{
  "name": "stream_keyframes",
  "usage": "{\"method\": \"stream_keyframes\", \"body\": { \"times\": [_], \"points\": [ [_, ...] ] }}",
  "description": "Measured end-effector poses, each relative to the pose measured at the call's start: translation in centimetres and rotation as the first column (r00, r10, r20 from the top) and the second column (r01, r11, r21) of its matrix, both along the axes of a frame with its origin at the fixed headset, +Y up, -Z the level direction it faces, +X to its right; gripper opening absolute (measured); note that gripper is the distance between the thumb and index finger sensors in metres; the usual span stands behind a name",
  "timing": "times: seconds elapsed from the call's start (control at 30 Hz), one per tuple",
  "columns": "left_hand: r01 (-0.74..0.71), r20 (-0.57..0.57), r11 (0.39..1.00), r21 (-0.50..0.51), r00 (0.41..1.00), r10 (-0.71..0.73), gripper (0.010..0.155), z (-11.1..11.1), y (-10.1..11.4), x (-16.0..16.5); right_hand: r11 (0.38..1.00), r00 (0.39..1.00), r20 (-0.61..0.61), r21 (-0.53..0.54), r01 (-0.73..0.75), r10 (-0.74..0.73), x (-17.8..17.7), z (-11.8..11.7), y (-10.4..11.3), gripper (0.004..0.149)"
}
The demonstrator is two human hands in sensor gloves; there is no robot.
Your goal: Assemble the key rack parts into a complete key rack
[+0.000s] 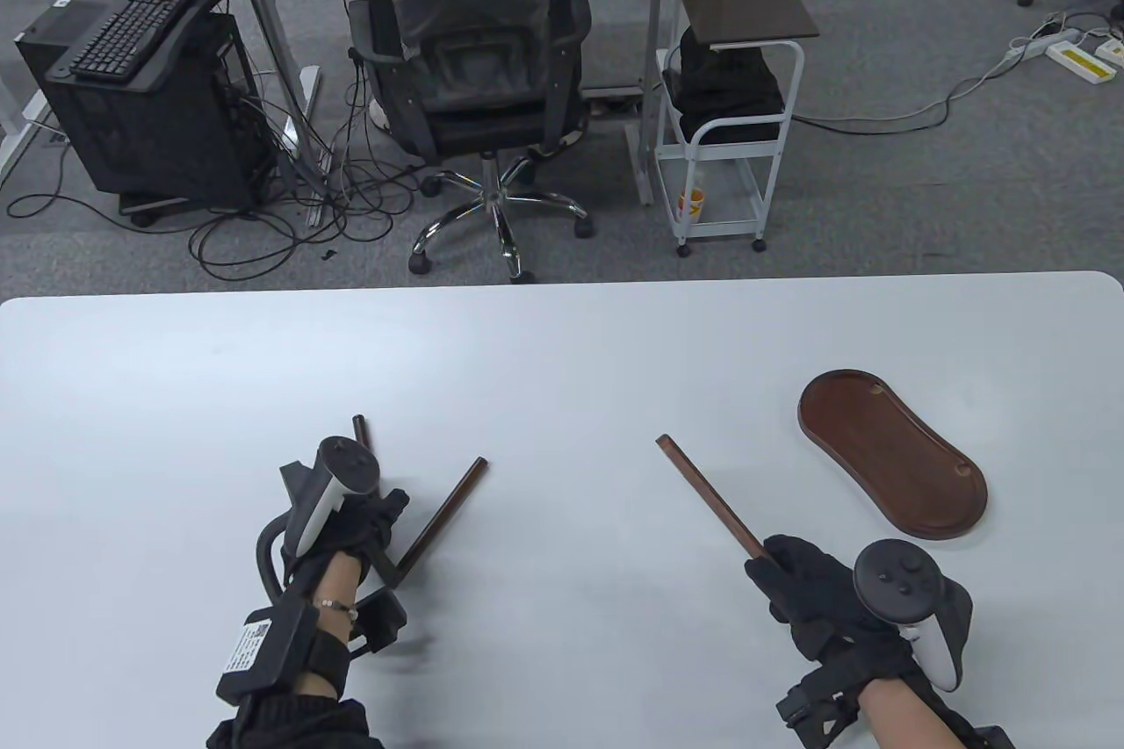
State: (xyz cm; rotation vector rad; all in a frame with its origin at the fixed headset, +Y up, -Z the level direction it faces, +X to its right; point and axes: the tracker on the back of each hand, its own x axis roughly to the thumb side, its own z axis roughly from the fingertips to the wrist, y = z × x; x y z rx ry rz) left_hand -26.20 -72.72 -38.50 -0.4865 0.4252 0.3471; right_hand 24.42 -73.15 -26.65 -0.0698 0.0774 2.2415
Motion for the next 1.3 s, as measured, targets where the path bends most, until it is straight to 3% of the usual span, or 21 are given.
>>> {"method": "stream_keyframes", "body": {
  "times": [0.17,0.43,0.63,0.9,1.3],
  "points": [
    [-0.014,-0.051,0.998,-0.061,0.999,0.010,0.080,-1.6,-0.6,0.0,1.000,1.000,0.004,0.012,0.014,-0.014,0.1,0.0,0.0,0.064],
    [0.149,0.009,0.984,-0.094,0.989,-0.149,0.083,-3.0,-1.0,0.9,0.999,0.999,0.003,-0.001,0.033,-0.033,0.1,-0.2,-0.2,0.062],
    [0.352,0.059,0.931,-0.094,0.936,-0.348,0.070,-3.6,-1.4,1.2,0.999,0.999,0.007,-0.024,0.047,-0.047,0.3,-0.3,-0.6,0.063],
    [0.436,0.031,0.896,-0.087,0.900,-0.435,0.054,-3.7,-1.6,-0.1,0.999,0.999,0.003,-0.027,0.046,-0.046,0.3,-0.3,-0.6,0.063],
    [0.569,0.134,0.818,-0.087,0.820,-0.556,0.052,-2.6,-2.2,-0.4,0.995,0.995,-0.024,-0.038,0.091,-0.092,0.1,-0.4,-0.7,0.061]
  ]
}}
